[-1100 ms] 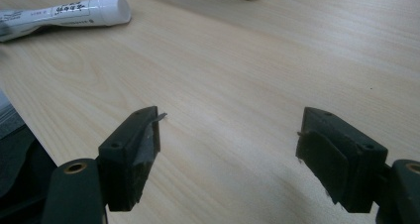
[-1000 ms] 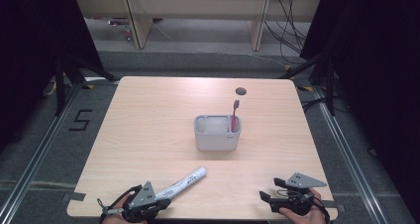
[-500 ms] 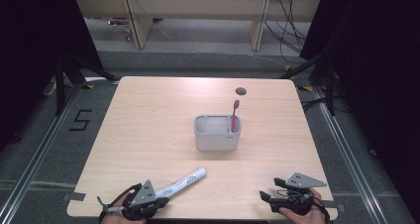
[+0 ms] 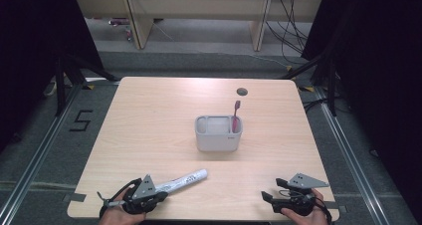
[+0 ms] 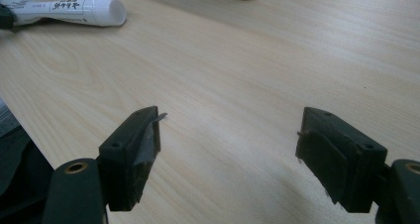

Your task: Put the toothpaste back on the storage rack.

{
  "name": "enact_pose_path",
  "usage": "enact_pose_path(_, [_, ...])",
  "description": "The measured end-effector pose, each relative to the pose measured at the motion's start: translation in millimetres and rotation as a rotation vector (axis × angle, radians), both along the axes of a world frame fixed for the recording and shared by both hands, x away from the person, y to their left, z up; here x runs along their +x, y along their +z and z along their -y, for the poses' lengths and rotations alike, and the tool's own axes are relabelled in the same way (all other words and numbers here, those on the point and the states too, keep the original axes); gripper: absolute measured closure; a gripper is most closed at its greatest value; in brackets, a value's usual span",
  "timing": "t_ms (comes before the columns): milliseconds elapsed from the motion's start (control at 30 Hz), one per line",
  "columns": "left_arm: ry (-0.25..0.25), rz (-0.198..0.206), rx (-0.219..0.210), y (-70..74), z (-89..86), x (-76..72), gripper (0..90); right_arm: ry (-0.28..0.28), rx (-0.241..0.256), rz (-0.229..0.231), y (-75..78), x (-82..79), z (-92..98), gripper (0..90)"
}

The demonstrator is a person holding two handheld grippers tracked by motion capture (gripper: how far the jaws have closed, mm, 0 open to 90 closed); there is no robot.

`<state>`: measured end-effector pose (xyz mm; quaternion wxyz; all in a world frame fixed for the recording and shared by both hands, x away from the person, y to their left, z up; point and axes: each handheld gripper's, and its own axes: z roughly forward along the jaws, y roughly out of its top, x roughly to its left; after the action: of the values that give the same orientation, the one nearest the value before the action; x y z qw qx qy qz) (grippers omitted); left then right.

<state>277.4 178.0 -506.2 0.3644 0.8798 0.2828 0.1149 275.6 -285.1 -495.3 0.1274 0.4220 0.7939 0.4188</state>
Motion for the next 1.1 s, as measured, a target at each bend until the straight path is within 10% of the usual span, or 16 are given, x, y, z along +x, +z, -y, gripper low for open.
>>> enact_pose_path(1100, [0.080,0.012,0.035,2.5,-6.5,57.6,89.8,-0.012,0.019,-0.048,0.3,-1.5,-0.7,25.0])
